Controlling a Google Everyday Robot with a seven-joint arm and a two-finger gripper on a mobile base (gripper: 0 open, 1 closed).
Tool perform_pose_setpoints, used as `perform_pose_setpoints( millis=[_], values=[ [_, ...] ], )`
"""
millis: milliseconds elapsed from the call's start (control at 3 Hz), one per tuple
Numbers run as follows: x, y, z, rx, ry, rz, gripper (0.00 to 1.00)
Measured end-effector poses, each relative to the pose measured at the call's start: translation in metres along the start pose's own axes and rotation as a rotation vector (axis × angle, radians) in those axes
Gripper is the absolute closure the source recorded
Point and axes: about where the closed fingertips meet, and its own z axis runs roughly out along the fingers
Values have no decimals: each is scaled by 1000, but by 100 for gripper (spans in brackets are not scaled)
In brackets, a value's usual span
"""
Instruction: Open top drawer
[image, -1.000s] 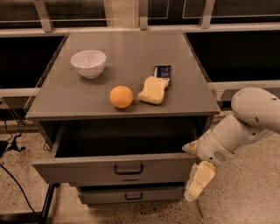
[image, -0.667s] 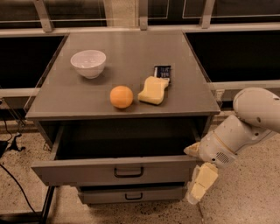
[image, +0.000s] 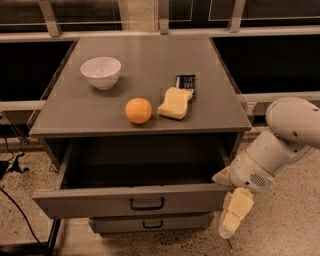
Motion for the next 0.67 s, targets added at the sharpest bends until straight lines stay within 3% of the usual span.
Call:
perform_pose_setpoints(
  millis=[667],
  values=[
    [1, 17, 5, -146, 15, 37, 0]
  ],
)
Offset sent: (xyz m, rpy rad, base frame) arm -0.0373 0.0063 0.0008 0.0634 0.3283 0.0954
